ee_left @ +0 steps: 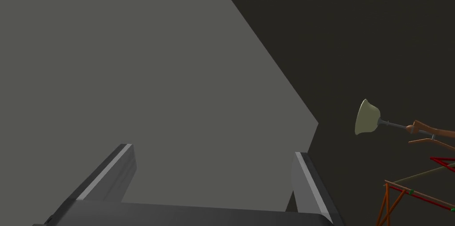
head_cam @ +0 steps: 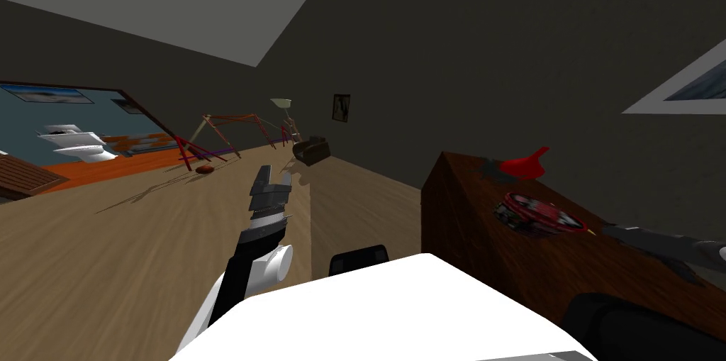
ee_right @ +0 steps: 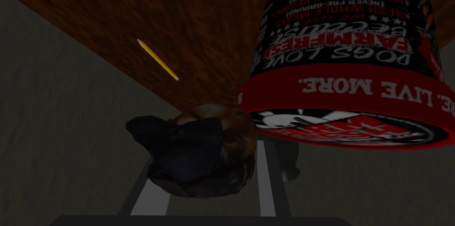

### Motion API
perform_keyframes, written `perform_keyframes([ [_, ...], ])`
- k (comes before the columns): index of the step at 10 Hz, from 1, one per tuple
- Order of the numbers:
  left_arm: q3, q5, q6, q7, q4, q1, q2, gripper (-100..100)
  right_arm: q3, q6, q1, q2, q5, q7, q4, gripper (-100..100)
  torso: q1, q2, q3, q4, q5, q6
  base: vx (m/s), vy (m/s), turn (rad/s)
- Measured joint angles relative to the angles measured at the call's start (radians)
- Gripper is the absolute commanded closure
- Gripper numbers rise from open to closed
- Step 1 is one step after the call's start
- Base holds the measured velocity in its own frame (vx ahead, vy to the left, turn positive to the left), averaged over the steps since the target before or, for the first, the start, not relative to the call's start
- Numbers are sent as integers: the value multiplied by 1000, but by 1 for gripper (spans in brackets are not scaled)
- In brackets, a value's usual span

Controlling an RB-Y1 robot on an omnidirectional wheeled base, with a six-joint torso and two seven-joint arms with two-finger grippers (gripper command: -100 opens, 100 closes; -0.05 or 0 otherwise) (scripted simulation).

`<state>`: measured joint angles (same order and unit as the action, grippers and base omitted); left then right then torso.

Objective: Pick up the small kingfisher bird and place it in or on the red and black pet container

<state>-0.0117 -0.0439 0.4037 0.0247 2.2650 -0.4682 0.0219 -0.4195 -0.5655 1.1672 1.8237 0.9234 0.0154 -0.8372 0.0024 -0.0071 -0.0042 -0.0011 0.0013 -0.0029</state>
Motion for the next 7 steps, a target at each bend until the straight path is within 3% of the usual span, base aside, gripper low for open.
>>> perform_keyframes([
  [7,0,0,0,0,0,0,0,0,-50,-170,90,22,22,-66,59,100,0,-1,0,0,0,-1,140,-12,-47],
])
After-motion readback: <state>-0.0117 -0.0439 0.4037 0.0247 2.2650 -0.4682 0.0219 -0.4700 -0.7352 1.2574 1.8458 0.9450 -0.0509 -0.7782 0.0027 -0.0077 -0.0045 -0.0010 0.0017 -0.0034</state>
